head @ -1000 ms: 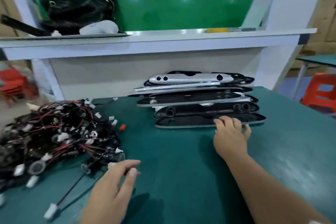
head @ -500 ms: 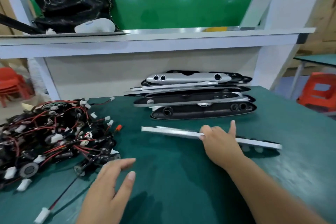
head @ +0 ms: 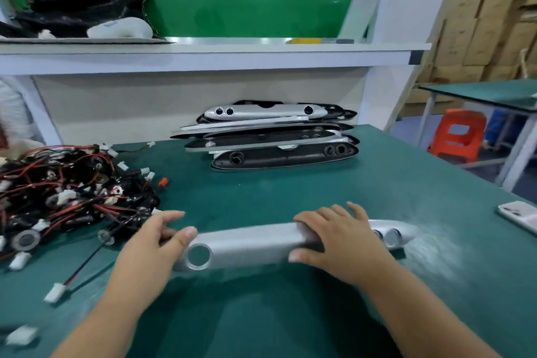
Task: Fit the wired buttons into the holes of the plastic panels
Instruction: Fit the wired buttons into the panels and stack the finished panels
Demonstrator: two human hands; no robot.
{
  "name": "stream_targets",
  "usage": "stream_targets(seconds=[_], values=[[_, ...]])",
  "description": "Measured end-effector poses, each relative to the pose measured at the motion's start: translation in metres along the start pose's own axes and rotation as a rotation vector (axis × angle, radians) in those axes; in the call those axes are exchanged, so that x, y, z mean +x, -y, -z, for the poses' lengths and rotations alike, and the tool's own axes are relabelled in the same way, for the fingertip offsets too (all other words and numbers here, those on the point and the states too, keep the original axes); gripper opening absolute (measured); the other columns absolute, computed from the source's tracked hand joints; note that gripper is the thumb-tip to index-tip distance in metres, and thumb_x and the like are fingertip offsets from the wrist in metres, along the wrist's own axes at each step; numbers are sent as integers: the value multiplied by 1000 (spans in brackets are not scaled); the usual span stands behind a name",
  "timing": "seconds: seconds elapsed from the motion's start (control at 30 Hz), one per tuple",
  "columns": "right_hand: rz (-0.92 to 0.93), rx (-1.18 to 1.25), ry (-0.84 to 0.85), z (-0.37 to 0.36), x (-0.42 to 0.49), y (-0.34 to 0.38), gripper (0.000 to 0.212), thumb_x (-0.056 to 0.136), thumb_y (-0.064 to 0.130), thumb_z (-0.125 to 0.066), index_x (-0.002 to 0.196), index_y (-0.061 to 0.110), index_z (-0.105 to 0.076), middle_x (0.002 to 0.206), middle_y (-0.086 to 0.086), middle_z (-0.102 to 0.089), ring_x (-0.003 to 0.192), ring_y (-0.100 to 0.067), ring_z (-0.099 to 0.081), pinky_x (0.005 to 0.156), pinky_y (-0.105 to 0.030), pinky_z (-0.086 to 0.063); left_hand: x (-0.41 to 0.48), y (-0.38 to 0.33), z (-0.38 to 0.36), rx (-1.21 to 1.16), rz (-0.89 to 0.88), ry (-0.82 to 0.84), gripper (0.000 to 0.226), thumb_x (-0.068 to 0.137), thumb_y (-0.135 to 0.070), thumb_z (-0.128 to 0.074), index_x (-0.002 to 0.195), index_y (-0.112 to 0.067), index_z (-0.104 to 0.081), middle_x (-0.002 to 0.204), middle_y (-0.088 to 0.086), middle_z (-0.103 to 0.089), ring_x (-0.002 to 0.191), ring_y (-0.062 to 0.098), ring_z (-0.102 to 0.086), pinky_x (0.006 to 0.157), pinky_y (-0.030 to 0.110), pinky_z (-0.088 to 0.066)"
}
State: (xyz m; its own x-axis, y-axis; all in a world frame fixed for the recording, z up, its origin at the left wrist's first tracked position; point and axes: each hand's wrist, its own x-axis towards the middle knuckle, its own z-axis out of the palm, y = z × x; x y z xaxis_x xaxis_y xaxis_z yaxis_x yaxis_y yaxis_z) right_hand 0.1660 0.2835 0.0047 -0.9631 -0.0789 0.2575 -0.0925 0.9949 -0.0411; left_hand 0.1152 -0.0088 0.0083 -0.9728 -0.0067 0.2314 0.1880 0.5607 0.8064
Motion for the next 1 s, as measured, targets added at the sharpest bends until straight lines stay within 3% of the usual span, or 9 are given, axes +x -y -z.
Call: stream_targets(seconds=[0.07,0.17,0.3,0.47,0.57,0.63,0.77,0.87,1.0], values=[[-77,-11,71,-3,-12,-18,91,55,93,-24,132,45,-34,120,19,-48,120,-9,-38,111,-45,-12,2,7,5,-38,52,-7,20,85,-40,-66,103,-39,-57,78,-10,-68,79,10,-63,68,28,-42],[-117,-65,58,-5,-25,-40,94,52,95,-28,130,44,-37,119,20,-49,118,-8,-41,105,-34,-20,-2,15,8,-67,100,39,16,86,-40,-65,101,-39,-59,81,-9,-70,82,16,-65,75,37,-46],[-128,-135,-52,-5,-31,-52,93,50,98,-22,114,36,-51,107,17,-59,105,-11,-54,90,-28,-31,1,15,7,38,18,-69,11,94,-31,-53,91,-38,-62,94,-20,-64,94,10,-57,82,32,-41],[-273,-93,-196,-4,-36,-56,73,54,91,-29,88,31,-53,85,10,-63,79,-21,-58,63,-30,-29,30,34,28,469,73,-207,38,96,-18,-49,131,-8,-55,143,9,-46,135,28,-34,112,38,-25],[-342,-68,-211,-3,-37,-56,68,58,88,-32,87,29,-52,83,8,-62,72,-23,-54,58,-31,-31,36,46,38,566,299,-71,51,98,-23,-43,147,-9,-32,155,11,-26,137,34,-31,110,44,-30],[-358,-69,-205,-2,-37,-56,66,57,88,-31,82,30,-48,76,7,-59,64,-21,-46,56,-31,-31,38,48,43,545,313,-114,46,98,-19,-44,143,-9,-40,147,16,-36,124,39,-44,99,46,-39],[-368,-54,-182,1,-38,-54,62,58,87,-35,78,29,-46,64,12,-41,60,-20,-41,53,-32,-28,35,40,55,387,182,-270,28,95,-19,-50,119,-18,-63,106,12,-68,81,30,-57,69,33,-43],[-367,-36,-194,3,-38,-53,64,56,88,-31,78,29,-46,61,15,-37,57,-20,-40,50,-32,-27,26,38,70,125,60,-464,18,92,-27,-52,97,-34,-67,64,-2,-62,48,22,-43,49,24,-35],[-362,-5,-211,4,-40,-54,65,54,89,-27,80,32,-45,61,15,-40,57,-18,-42,49,-31,-28,29,58,107,-540,125,-585,21,92,-34,-47,103,-33,-66,81,-9,-58,60,8,-46,50,25,-38]])
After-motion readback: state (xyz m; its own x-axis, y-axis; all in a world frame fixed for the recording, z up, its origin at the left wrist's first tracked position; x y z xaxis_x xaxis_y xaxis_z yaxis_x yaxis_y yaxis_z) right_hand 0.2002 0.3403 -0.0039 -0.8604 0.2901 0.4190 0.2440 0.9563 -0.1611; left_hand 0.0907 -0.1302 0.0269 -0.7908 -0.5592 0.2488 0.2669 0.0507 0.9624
